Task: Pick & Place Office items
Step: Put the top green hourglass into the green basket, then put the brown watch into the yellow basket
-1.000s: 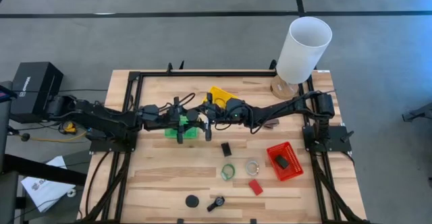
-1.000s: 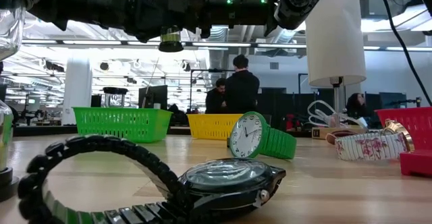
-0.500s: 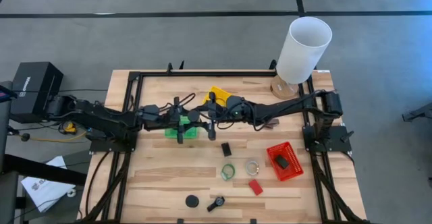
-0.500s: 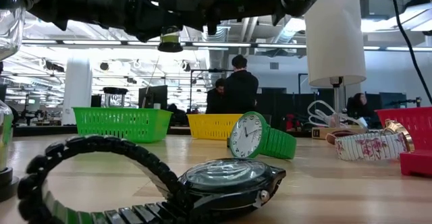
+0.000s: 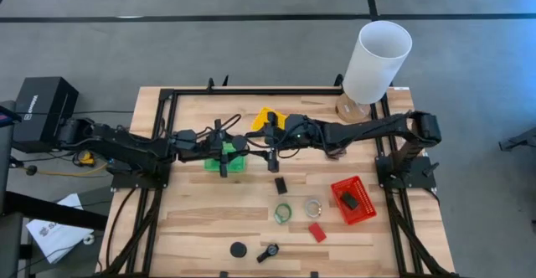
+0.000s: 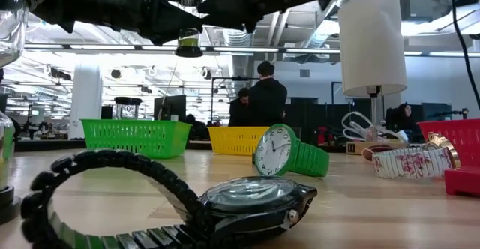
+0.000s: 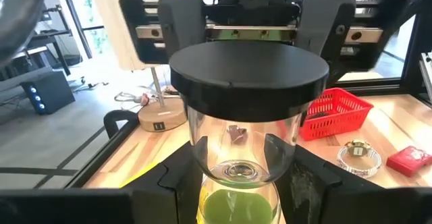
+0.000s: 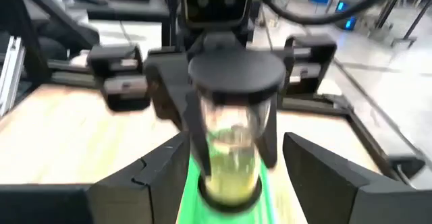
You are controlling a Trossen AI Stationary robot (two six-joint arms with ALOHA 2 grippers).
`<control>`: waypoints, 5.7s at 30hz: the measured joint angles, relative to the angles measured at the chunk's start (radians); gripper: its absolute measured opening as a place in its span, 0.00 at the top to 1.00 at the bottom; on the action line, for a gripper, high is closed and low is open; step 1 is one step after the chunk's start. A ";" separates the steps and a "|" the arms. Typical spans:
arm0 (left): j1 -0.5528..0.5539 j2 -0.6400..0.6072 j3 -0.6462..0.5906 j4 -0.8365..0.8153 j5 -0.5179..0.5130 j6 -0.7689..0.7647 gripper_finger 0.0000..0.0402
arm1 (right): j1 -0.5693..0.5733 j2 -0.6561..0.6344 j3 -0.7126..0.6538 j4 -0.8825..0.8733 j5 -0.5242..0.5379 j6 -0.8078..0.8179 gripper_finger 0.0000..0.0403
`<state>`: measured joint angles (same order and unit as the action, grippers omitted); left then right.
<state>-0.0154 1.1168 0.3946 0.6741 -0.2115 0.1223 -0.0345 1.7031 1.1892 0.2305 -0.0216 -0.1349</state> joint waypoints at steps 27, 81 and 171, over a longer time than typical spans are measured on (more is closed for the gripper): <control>-0.015 0.000 -0.074 -0.066 -0.157 -0.230 0.63 | 0.121 -0.227 0.000 -0.573 0.000 0.053 0.44; -0.304 0.471 -0.075 -0.011 -0.803 -0.700 0.63 | 0.231 -0.226 0.000 -0.642 0.000 0.074 0.44; -0.300 0.260 -0.074 -0.028 -0.725 -0.490 0.51 | 0.231 -0.226 0.000 -0.667 -0.001 0.056 0.44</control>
<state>-0.3153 1.3772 0.3202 0.6456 -0.9367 -0.3681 0.1963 1.4773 1.1896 -0.4363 -0.0223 -0.0788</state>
